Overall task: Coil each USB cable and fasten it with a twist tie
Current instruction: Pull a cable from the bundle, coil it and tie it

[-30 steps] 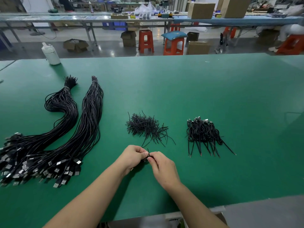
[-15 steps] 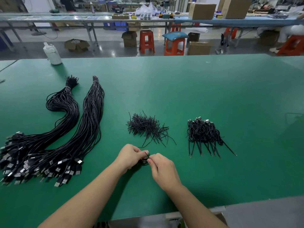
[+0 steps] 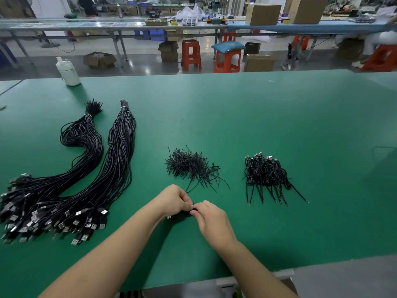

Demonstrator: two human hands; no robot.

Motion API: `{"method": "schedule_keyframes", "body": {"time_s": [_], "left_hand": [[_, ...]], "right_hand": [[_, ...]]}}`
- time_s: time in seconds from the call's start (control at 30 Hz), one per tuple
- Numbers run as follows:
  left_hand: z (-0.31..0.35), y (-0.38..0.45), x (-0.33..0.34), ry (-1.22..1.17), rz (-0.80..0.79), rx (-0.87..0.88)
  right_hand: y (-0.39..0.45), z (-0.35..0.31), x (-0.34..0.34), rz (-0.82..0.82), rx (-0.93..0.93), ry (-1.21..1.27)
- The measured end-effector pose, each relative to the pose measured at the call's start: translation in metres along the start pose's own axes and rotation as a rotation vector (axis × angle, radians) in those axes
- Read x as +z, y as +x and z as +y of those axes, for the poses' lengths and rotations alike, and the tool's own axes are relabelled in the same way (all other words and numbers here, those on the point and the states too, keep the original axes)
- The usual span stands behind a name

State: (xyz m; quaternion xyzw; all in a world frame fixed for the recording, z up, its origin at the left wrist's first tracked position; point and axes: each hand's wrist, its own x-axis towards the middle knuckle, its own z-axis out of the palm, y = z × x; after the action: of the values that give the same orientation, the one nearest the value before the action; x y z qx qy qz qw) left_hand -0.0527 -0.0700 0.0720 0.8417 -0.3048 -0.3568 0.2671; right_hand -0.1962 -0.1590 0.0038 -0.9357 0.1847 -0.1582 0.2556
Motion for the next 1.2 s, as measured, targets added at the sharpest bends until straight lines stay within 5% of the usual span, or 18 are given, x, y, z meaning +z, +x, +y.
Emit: {"method": "schedule_keyframes", "body": {"time_s": [0.23,0.33,0.53,0.7,1.2], "left_hand": [[0.016,-0.006,0.004,0.333,0.006,0.093],[0.013,-0.007,0.005,0.392,0.003,0.107],[-0.006,-0.004,-0.006,-0.048,0.202,-0.052],[-0.005,-0.006,0.007,-0.325,0.292,-0.092],[-0.001,-0.018,0.035,0.233,0.374,0.326]], "right_hand": [[0.008,0.008,-0.006,-0.060,0.184,0.288],[0.011,0.006,-0.017,-0.117,0.299,0.590],[0.018,0.006,-0.031,-0.039,0.505,1.228],[0.019,0.010,-0.029,-0.170,0.461,1.041],[0.018,0.018,-0.026,-0.138,0.428,1.079]]}}
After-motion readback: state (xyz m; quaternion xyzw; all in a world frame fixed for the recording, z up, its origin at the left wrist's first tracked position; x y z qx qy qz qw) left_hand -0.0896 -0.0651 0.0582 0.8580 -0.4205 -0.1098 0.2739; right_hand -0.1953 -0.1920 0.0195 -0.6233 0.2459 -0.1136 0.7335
